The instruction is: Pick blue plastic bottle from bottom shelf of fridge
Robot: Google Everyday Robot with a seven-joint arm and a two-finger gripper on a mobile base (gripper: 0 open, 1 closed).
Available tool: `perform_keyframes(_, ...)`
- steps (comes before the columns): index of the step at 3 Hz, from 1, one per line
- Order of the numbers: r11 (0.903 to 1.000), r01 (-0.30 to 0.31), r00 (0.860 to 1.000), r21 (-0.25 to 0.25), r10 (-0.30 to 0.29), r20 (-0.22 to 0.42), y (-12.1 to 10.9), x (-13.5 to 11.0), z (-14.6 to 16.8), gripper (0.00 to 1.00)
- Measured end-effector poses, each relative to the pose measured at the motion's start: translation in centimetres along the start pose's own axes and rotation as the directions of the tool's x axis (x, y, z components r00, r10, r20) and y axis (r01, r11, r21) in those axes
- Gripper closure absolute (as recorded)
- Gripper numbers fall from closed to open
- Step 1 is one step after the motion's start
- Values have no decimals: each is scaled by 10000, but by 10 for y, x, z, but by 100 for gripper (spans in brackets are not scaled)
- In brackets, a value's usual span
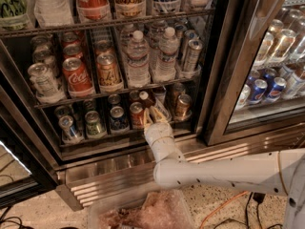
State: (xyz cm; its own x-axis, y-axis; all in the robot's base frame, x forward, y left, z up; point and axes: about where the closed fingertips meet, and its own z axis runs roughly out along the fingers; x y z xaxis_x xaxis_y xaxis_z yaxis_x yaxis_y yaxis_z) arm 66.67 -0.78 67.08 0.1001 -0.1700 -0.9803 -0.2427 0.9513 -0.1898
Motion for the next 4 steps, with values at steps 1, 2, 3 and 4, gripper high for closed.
perform_keyframes(1, 10000, -84, 9999, -48, 83, -148, 1, -4, -1, 65)
perform_keyframes(2, 9997, -243, 9992, -93, 240, -316, 2, -7, -4, 63)
perform_keyframes(3, 9990, -395, 9976, -202, 383, -571, 7, -9, -13, 56)
perform_keyframes(4, 9981, -525, 9947, -314, 495, -899, 15, -12, -29, 37)
